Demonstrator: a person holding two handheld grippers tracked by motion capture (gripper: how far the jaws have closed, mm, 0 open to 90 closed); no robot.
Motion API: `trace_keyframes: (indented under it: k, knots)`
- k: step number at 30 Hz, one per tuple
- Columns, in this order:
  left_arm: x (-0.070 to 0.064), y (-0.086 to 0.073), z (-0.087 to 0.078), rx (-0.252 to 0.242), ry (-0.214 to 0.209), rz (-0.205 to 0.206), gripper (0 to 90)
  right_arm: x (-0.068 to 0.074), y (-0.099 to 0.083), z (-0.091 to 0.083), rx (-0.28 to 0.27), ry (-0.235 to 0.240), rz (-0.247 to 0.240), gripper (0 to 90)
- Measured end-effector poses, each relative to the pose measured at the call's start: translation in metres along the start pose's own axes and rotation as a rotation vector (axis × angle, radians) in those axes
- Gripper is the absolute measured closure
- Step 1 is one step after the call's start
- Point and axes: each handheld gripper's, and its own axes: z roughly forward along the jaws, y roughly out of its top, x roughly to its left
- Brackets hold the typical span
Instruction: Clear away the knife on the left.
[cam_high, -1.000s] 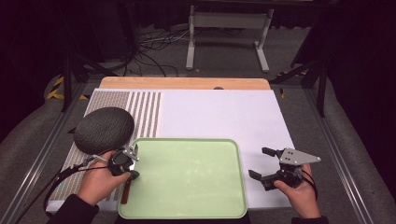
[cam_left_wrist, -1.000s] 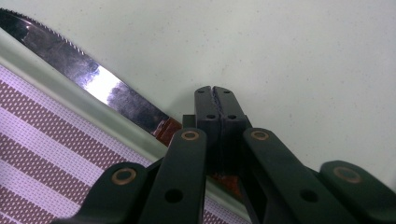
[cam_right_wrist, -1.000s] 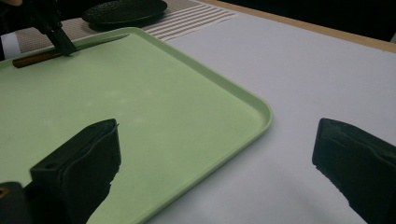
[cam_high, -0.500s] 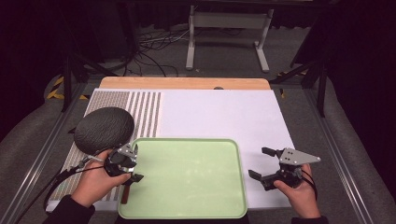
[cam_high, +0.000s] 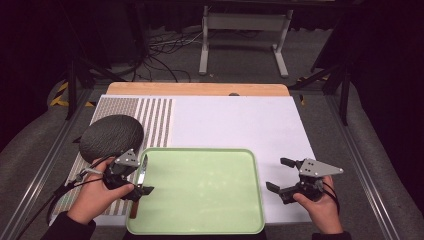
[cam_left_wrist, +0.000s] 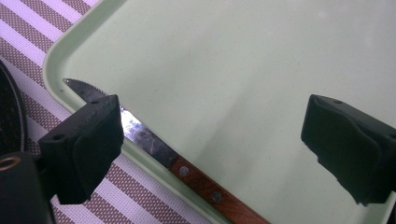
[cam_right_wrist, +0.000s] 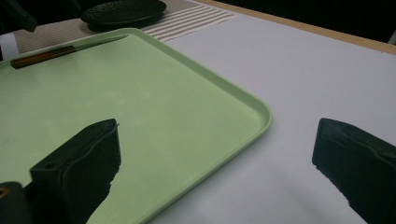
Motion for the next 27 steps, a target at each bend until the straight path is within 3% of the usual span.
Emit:
trace_keyframes:
  k: [16,17,19,21,25,26,27]
  knots:
    - [-0.001,-0.012,-0.032,-0.199,0.077,0.065,5.8,0.0,0.0,-0.001,-0.017,-0.009,0.0,1.8]
    - [-0.001,-0.012,-0.032,-0.199,0.077,0.065,6.0,0.0,0.0,-0.001,-0.018,-0.009,0.0,1.8]
    - [0.002,-0.018,-0.035,-0.246,0.046,0.042,6.3,0.001,0.001,-0.001,-0.018,-0.009,-0.001,1.8]
    - [0.004,-0.024,-0.04,-0.267,0.087,0.062,5.9,0.001,0.001,-0.001,-0.019,-0.008,-0.001,1.8]
    - [0.007,-0.033,-0.044,-0.317,0.073,0.042,5.8,0.001,0.001,0.0,-0.019,-0.008,-0.001,1.8]
    - [0.007,-0.035,-0.045,-0.316,0.092,0.051,5.7,0.001,0.001,0.0,-0.02,-0.009,-0.002,1.8]
    - [0.008,-0.04,-0.047,-0.35,0.1,0.054,5.7,0.001,0.001,0.0,-0.019,-0.01,-0.003,1.8]
